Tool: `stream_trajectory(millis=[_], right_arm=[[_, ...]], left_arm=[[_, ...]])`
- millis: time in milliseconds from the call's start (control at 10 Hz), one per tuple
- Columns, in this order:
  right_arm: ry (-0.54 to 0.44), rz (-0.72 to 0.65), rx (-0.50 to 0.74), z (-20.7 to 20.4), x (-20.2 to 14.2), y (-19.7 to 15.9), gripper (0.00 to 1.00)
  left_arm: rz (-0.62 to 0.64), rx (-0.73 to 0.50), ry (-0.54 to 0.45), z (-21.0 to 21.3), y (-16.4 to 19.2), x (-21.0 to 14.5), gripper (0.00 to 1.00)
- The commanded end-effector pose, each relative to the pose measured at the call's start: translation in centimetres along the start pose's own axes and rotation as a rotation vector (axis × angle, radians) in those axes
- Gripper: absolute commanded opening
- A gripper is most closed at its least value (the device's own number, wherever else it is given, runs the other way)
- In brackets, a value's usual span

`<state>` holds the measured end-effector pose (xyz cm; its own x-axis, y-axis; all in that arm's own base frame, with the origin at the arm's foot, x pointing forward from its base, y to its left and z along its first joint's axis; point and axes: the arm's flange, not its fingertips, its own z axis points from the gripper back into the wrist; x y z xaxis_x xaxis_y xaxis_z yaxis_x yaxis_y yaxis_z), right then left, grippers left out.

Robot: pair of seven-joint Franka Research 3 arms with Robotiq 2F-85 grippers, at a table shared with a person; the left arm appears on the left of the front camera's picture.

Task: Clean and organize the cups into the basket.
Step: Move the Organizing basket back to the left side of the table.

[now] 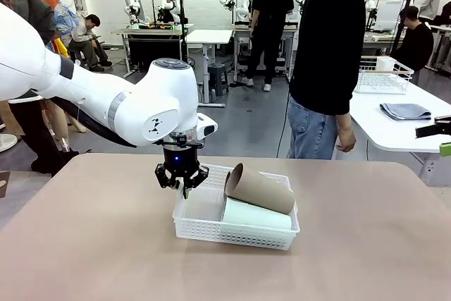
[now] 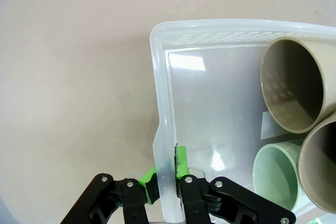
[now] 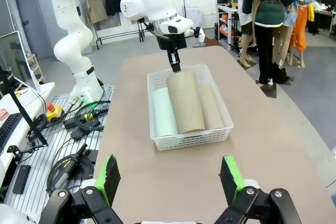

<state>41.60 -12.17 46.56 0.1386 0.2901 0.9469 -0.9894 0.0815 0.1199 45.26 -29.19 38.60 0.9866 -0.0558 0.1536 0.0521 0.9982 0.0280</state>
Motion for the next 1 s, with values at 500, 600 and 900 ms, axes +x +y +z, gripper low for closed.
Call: stream_trajectory(millis=[500,600,900], right_arm=[[0.016,-0.01,0.005,0.05,0.0,0.43,1.0],[0.016,-0.01,0.005,0.05,0.0,0.43,1.0],[0.016,-0.01,0.005,0.05,0.0,0.43,1.0]], left_arm=[[-0.002,0.001,-0.001,0.13,-0.07,-0.05,0.0],[-0.002,0.001,-0.001,0.13,-0.07,-0.05,0.0],[-0.002,0.001,-0.001,0.13,-0.07,-0.05,0.0]])
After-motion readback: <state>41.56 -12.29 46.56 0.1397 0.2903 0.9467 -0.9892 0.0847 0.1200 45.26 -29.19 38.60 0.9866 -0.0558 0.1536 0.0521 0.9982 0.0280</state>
